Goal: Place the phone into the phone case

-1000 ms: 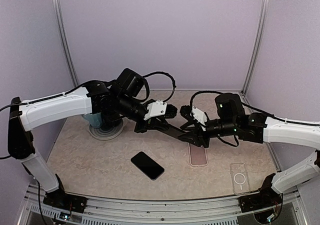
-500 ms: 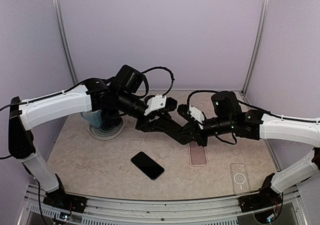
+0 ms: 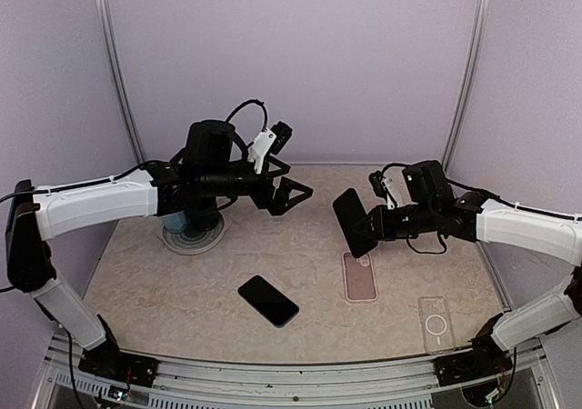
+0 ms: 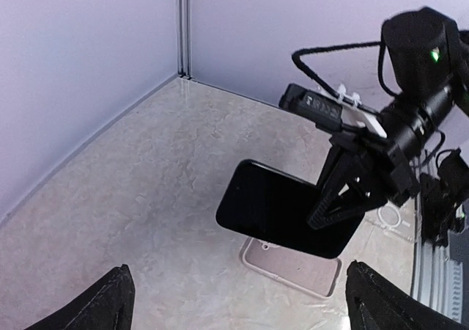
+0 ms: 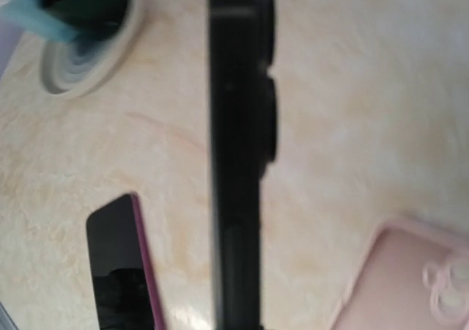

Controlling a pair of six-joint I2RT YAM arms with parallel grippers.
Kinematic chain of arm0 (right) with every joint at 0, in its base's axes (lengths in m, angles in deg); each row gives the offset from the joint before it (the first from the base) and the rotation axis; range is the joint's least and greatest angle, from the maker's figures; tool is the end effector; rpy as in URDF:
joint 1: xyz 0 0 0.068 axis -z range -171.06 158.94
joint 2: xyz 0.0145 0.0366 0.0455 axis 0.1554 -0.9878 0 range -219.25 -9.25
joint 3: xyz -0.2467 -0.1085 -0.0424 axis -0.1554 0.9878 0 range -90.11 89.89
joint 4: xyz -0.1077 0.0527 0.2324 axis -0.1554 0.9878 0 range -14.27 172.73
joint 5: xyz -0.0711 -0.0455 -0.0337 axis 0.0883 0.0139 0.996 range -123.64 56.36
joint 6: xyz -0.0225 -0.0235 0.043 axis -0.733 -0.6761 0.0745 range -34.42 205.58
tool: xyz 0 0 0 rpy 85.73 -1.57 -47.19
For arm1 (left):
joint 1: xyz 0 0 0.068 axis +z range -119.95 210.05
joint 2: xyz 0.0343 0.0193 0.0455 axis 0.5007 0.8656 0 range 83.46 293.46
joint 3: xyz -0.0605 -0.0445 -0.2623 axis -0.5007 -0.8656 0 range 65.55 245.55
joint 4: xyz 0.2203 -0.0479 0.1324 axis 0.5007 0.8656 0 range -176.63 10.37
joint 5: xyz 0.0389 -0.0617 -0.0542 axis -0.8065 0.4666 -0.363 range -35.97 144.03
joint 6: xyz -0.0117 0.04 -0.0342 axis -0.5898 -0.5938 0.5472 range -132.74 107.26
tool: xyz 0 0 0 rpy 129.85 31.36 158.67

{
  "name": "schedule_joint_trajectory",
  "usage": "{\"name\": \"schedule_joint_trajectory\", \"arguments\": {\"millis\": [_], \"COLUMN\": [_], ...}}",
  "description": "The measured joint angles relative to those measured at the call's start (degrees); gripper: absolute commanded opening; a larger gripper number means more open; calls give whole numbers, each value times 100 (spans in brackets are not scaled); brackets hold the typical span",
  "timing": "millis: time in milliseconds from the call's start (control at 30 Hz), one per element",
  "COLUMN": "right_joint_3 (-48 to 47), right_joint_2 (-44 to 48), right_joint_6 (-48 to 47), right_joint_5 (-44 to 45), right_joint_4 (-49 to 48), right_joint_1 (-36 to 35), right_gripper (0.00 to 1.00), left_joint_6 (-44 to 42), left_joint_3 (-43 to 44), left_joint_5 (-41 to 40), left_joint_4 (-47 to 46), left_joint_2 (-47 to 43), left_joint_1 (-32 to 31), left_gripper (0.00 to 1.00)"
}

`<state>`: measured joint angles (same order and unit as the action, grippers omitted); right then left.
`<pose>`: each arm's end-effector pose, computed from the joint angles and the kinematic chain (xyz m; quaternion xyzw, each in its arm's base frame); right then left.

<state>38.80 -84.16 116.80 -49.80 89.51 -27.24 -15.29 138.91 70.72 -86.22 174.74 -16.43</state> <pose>0.2246 0.1764 0.2583 -0.1004 0.8849 0.3474 0.2936 0.2542 -0.2826 0.3251 0.4101 0.6945 -0.3257 0.4933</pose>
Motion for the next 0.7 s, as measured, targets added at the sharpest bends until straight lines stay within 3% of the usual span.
{"name": "schedule_joint_trajectory", "arguments": {"millis": [133,233,533,700], "right_joint_3": [389,621,715,693], "right_joint_2": [9,2,-28,-459], "right_joint_6": [614,857,715,612], "right_joint_5": [188,435,883,741], "right_joint_4": [129,442,1097,1200], "right_joint_1": [44,103,155,232], "right_gripper": [0,0,0,0], "left_joint_6": [872,1040,133,-35], "left_joint_3": [31,-131,31,28], "left_joint_5": [-2,-96,-337,-136], "left_joint_4": [-188,-157,551,597], "left_joint_2": [542,863,1661,2221], "left_joint_1": [-20,-105,-1423,-1335], "left_gripper": [99,97,89,89]}}
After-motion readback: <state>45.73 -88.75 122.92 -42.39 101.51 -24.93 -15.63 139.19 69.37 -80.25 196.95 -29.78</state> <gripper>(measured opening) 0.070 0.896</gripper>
